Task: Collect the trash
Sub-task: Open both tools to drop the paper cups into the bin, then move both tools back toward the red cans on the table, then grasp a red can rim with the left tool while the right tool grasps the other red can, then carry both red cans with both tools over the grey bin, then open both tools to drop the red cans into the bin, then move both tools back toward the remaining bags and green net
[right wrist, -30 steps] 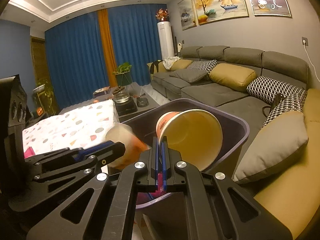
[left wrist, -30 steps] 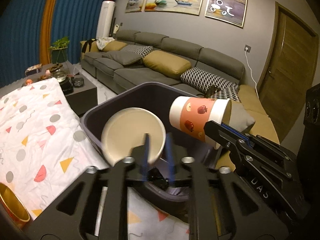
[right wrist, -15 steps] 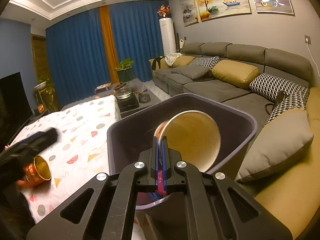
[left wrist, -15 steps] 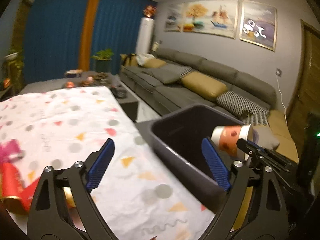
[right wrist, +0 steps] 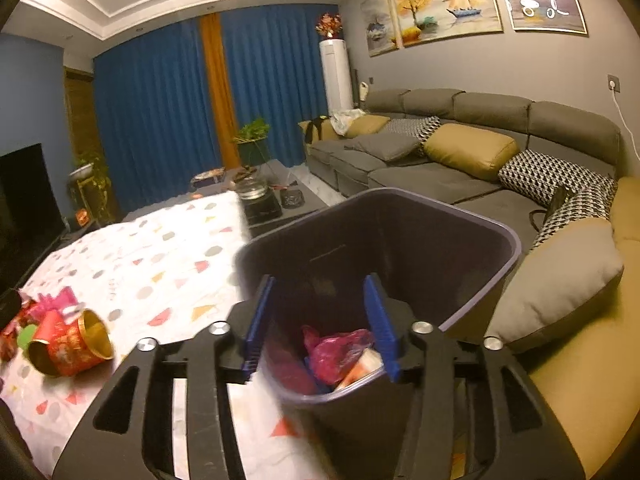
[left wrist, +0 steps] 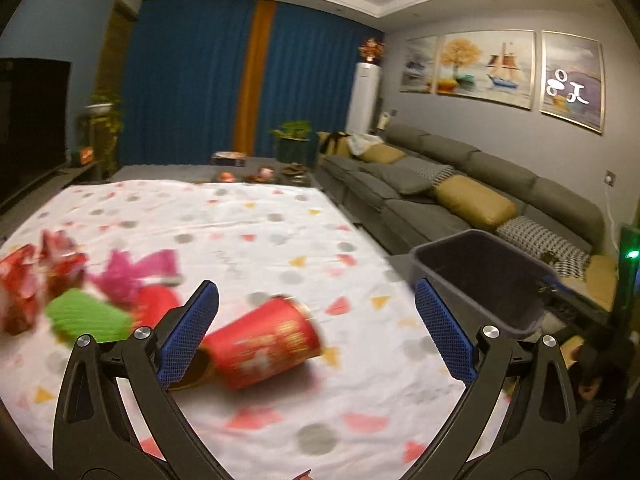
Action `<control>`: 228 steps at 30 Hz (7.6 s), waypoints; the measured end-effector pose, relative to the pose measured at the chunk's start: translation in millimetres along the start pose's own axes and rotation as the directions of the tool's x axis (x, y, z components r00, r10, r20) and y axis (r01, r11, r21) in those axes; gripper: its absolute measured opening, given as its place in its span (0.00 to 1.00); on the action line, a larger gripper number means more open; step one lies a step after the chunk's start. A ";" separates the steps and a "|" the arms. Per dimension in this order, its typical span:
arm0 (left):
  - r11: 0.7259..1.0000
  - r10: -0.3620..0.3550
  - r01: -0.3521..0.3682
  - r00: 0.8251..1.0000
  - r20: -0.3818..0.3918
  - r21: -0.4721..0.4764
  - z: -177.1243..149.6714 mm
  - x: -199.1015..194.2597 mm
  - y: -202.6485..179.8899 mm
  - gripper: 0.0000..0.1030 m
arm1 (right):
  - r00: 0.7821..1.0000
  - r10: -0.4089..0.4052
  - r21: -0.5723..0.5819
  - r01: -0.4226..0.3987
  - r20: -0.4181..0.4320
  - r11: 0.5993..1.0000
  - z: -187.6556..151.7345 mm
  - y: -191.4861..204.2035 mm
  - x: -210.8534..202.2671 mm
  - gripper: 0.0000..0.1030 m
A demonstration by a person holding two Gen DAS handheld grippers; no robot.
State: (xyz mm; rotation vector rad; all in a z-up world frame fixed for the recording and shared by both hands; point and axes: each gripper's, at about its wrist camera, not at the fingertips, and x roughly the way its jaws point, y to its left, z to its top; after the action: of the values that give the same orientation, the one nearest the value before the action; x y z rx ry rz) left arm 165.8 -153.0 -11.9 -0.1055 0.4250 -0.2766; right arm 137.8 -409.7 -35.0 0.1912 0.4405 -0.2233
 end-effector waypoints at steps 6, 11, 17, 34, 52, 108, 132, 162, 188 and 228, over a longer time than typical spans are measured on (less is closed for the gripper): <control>0.997 0.069 -0.069 0.998 0.008 -0.020 -10.3 -23.2 39.0 0.94 | 0.996 0.087 -0.061 -0.085 0.023 0.994 -10.5 47.1 -24.2 0.68; 0.993 0.117 -0.116 0.993 0.021 -0.037 -15.2 -41.9 67.1 0.94 | 0.981 0.195 -0.103 -0.194 -0.001 0.976 -24.1 95.2 -36.3 0.80; 0.983 0.171 -0.169 0.985 0.019 -0.071 -22.4 -64.4 103.1 0.94 | 0.961 0.267 -0.176 -0.275 -0.065 0.945 -39.8 149.0 -35.4 0.86; 0.972 0.216 -0.214 0.976 0.004 -0.094 -35.8 -82.7 147.9 0.94 | 0.945 0.283 -0.268 -0.319 -0.162 0.909 -65.1 218.8 -11.6 0.95; 0.971 0.213 -0.215 0.977 -0.024 -0.107 -41.0 -71.5 162.2 0.94 | 0.945 0.224 -0.310 -0.292 -0.237 0.905 -68.6 236.3 26.7 0.95; 0.997 0.074 -0.063 0.950 -0.305 0.046 -36.8 23.4 122.5 0.02 | 0.933 0.278 -0.203 -0.325 -0.228 0.924 -56.1 201.2 17.5 0.84; 0.998 -0.032 0.040 0.986 -0.162 0.046 8.1 -12.9 72.3 0.02 | 0.963 0.260 -0.138 -0.268 -0.071 0.954 -20.1 151.9 -33.4 0.84; 0.916 -0.336 0.367 0.922 -0.193 0.159 39.1 91.7 -119.9 0.02 | 0.999 -0.022 0.007 0.022 0.026 1.000 12.9 4.9 -5.7 0.84; 0.890 -0.399 0.446 0.862 -0.313 0.095 14.9 158.7 -158.1 0.02 | 0.997 -0.059 -0.030 0.057 -0.050 0.998 2.0 -13.3 20.0 0.84; 0.999 0.038 -0.037 0.999 0.030 -0.032 25.3 -18.2 35.7 0.94 | 0.995 0.056 -0.021 -0.055 0.087 0.998 -2.2 72.4 -62.3 0.92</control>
State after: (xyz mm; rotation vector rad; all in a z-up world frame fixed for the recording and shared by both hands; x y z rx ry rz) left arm 169.1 -112.6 12.5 -0.1319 0.4009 -0.2310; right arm 100.5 -329.1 0.3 0.1750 0.3499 -0.1724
